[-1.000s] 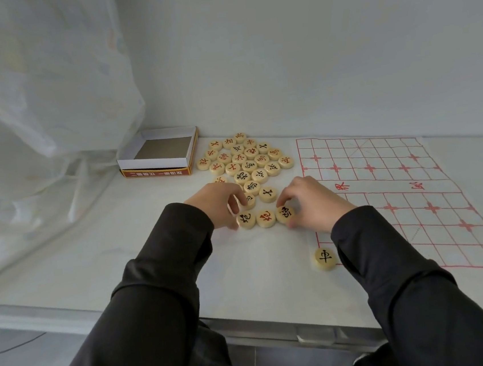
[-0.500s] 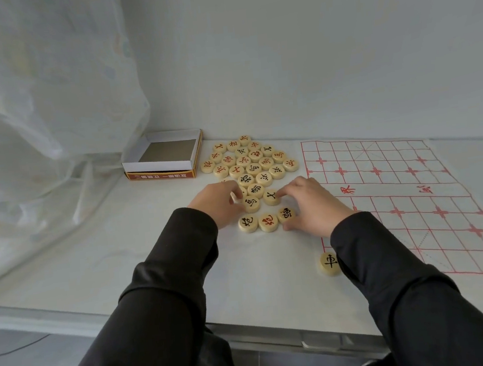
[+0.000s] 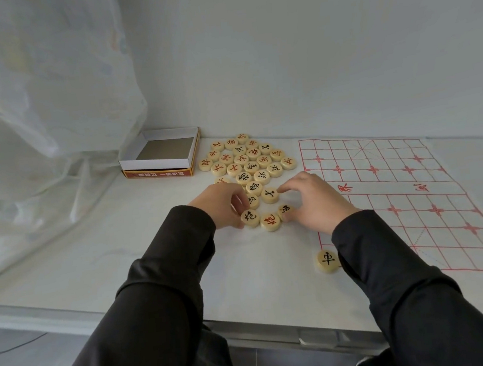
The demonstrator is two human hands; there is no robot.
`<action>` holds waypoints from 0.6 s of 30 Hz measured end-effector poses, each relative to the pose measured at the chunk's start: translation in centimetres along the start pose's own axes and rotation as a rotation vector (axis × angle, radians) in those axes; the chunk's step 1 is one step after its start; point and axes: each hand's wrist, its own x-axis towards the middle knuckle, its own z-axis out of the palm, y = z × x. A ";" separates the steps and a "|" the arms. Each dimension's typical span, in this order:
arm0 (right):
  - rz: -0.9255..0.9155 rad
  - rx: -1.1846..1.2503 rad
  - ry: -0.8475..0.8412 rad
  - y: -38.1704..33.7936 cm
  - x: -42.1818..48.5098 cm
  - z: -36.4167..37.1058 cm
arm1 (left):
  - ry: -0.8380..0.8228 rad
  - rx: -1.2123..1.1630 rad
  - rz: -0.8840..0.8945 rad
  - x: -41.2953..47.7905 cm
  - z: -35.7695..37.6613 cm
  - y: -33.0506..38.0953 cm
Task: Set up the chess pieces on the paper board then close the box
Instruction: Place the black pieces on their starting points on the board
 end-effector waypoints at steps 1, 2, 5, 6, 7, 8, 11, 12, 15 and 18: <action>-0.007 0.004 0.010 -0.2 0.0 0.0 | 0.001 -0.033 0.002 0.0 -0.1 -0.2; -0.019 0.011 0.014 -0.6 0.0 0.2 | 0.009 -0.058 -0.004 0.0 -0.3 -0.4; -0.095 0.015 -0.016 -2.1 -0.1 0.9 | 0.057 -0.039 -0.077 0.0 -0.7 -1.1; -0.121 -0.001 -0.031 -2.6 -0.1 1.2 | 0.066 -0.003 -0.096 0.0 -0.8 -1.3; -0.135 -0.013 -0.041 -3.0 -0.1 1.5 | 0.070 0.038 -0.105 0.0 -0.8 -1.4; -0.136 -0.019 -0.046 -3.3 0.0 1.8 | 0.071 0.075 -0.107 0.0 -0.8 -1.3; -0.116 -0.030 -0.042 -3.7 0.2 2.4 | 0.074 0.129 -0.111 -0.1 -0.6 -1.1; -0.114 -0.034 -0.034 -3.8 0.3 2.6 | 0.074 0.141 -0.112 -0.2 -0.5 -1.0; -0.120 -0.030 -0.004 -4.0 0.5 3.1 | 0.071 0.171 -0.129 -0.2 -0.4 -0.7; -0.138 -0.018 0.036 -4.0 0.4 3.0 | 0.077 0.169 -0.139 -0.3 -0.2 -0.5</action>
